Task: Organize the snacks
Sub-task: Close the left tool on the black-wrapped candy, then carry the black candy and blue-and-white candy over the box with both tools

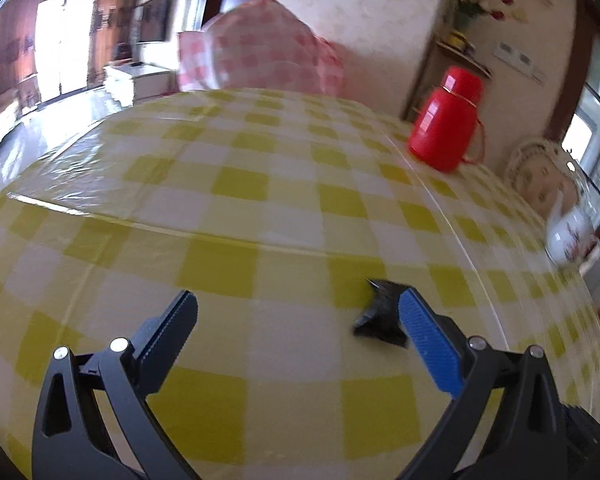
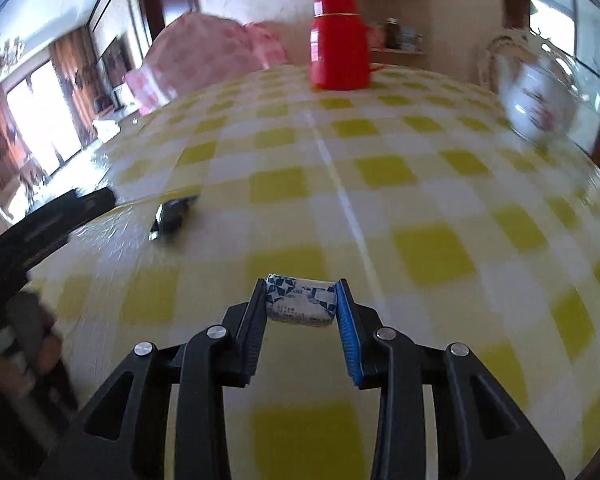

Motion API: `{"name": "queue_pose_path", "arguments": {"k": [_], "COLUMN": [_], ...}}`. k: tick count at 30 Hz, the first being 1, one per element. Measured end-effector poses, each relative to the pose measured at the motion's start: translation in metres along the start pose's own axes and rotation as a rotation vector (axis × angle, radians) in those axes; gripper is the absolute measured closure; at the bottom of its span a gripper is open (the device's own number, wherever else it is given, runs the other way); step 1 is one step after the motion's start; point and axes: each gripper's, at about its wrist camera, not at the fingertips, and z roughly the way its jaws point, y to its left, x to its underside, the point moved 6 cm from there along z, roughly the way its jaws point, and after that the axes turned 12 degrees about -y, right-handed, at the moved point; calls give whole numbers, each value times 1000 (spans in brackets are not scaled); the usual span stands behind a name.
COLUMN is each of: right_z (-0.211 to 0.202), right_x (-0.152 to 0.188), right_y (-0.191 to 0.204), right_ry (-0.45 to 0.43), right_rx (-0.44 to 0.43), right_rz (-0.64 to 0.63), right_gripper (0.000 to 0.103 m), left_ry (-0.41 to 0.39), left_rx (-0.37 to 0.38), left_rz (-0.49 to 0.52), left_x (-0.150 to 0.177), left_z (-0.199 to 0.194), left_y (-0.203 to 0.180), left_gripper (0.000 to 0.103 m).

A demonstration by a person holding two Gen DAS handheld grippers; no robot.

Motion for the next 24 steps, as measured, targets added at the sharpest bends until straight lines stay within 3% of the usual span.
{"name": "queue_pose_path", "arguments": {"k": [3, 11, 12, 13, 14, 16, 24], "right_z": [-37, -71, -72, -72, -73, -73, -85], "right_x": [21, 28, 28, 28, 29, 28, 20], "right_y": [-23, -34, -32, -29, -27, -25, -26], "right_ry": [-6, -45, -45, -41, -36, -31, -90], "right_rx": [-12, -74, -83, -93, -103, -115, -71], "right_rz": [63, 132, 125, 122, 123, 116, 82], "right_gripper": [69, 69, 69, 69, 69, 69, 69], "left_ry": [34, 159, 172, 195, 211, 194, 153], "left_rx": [55, 53, 51, 40, 44, 79, 147], "left_rz": [75, 286, 301, 325, 335, 348, 348], "left_x": [9, 26, 27, 30, 32, 31, 30], "left_z": [7, 45, 49, 55, 58, 56, 36], "left_y": [-24, -64, -66, -68, -70, -74, -84], "left_gripper": [2, 2, 9, 26, 31, 75, 77]}}
